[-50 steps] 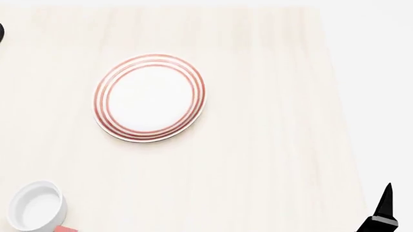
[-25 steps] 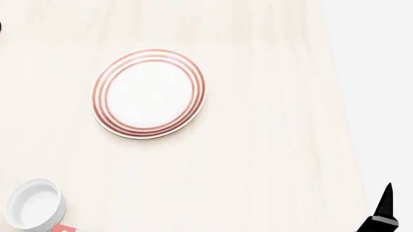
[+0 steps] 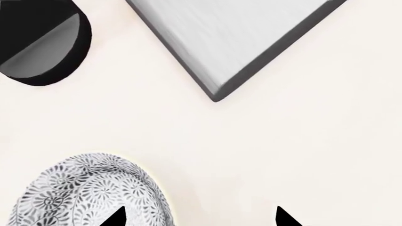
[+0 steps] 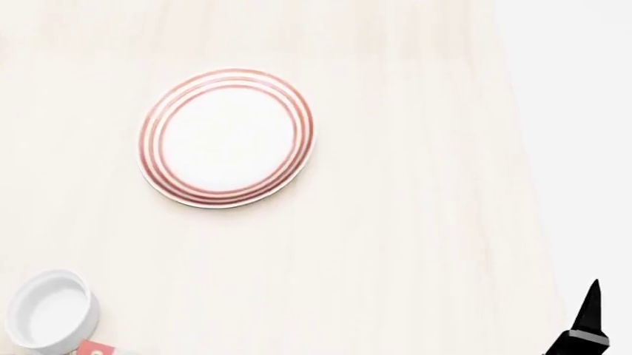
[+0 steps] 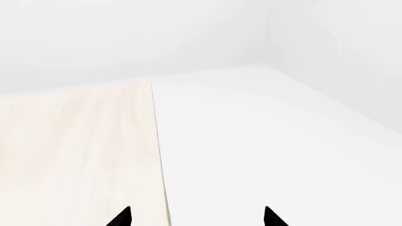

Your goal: Pick the akita bowl next to the ramekin and place it on the plate.

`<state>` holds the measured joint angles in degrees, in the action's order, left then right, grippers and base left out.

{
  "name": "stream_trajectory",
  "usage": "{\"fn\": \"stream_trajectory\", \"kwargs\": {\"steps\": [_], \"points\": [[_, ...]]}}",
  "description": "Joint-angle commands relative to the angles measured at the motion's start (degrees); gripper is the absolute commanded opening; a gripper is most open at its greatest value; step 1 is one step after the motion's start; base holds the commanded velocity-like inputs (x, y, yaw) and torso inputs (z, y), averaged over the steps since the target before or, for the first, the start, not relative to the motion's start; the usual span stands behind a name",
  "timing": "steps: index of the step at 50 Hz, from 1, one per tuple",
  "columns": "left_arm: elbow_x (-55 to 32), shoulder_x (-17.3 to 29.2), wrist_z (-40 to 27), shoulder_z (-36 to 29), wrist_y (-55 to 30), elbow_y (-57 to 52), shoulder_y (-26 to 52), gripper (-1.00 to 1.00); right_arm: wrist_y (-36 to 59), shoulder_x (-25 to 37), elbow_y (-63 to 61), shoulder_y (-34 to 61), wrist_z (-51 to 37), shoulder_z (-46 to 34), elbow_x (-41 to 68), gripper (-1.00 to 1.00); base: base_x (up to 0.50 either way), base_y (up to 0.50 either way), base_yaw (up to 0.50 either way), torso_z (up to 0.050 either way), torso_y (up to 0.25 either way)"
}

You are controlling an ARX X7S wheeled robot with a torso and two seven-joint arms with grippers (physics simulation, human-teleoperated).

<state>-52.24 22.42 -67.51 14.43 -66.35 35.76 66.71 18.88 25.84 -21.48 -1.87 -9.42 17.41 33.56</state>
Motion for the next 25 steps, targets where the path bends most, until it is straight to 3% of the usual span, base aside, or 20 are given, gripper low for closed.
{"fn": "stream_trajectory", "kwargs": {"steps": [1, 7, 25], "points": [[-0.44, -1.36, 1.78, 2.10, 0.81, -1.13, -0.76, 1.00, -0.47, -1.08, 0.36, -0.08, 0.87, 1.35, -0.94, 1.00, 0.00, 0.00, 0.00, 0.000, -0.109], [-0.81, -1.50, 1.49, 2.73, 1.06, -1.56, -0.90, 1.00, -0.71, -1.08, 0.64, -0.05, 0.96, 1.26, -1.02, 1.00, 0.00, 0.00, 0.00, 0.000, -0.131], [-0.61, -1.44, -0.04, 2.79, 0.46, -0.72, 0.03, 1.00, -0.55, -0.88, 0.38, -0.13, 0.68, 1.33, -0.66, 1.00, 0.00, 0.00, 0.00, 0.000, -0.001]]}}
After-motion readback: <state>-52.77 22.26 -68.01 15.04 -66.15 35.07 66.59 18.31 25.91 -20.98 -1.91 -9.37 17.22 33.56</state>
